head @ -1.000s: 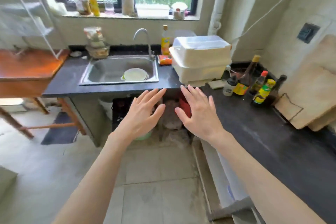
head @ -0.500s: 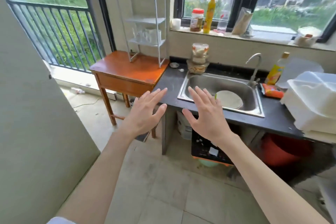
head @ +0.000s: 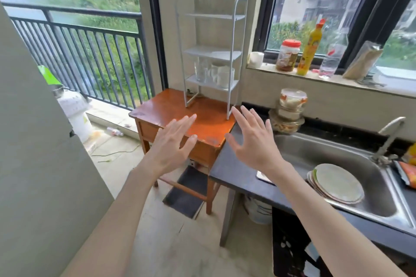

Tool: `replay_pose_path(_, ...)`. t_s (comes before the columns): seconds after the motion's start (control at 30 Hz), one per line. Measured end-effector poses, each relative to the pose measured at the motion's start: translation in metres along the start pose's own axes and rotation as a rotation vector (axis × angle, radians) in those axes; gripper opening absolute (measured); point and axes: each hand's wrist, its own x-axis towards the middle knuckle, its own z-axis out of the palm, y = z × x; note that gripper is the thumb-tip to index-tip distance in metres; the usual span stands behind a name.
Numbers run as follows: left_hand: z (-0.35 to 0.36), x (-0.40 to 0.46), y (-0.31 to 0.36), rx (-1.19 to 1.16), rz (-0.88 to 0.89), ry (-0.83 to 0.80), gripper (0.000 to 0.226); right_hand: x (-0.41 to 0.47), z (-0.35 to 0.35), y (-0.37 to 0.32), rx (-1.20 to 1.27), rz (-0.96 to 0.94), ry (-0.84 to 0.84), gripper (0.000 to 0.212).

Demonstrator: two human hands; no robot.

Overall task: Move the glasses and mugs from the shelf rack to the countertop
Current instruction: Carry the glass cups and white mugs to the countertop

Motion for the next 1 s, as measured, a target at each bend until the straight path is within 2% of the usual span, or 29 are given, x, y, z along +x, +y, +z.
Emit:
replay_pose_path(0.23,-0.015,0.119,-0.053,-0.011,-0.011,0.044,0.055,0.130,0.028,0.020,0.001,0.003,-0.013,0.065)
replay_pose_path(0.4,0.007,0.180,-0.094,-0.034,-0.044,-0.034,0.054,0.189,0.066,0.041,0.008,0.048,-0.075,0.064)
replay_pose_path(0.6,0.037,0.265,-0.146,-0.070,-0.022,-0.098,0.053,0.258,0.109,0.069,0.010,0.094,-0.050,0.061)
replay_pose_path(0.73,0.055,0.334,-0.188,-0.167,0.003,-0.175,0.054,0.319,0.149,0.085,0.021,0.166,-0.036,0.059)
replay_pose_path(0.9,0.066,0.412,-0.222,-0.378,0.007,-0.322,0.052,0.386,0.193,0.091,0.143,0.347,-0.035,0.058)
replay_pose_path(1.0,0.072,0.449,-0.232,-0.555,-0.067,-0.396,0.052,0.417,0.206,0.097,0.214,0.464,-0.025,0.057)
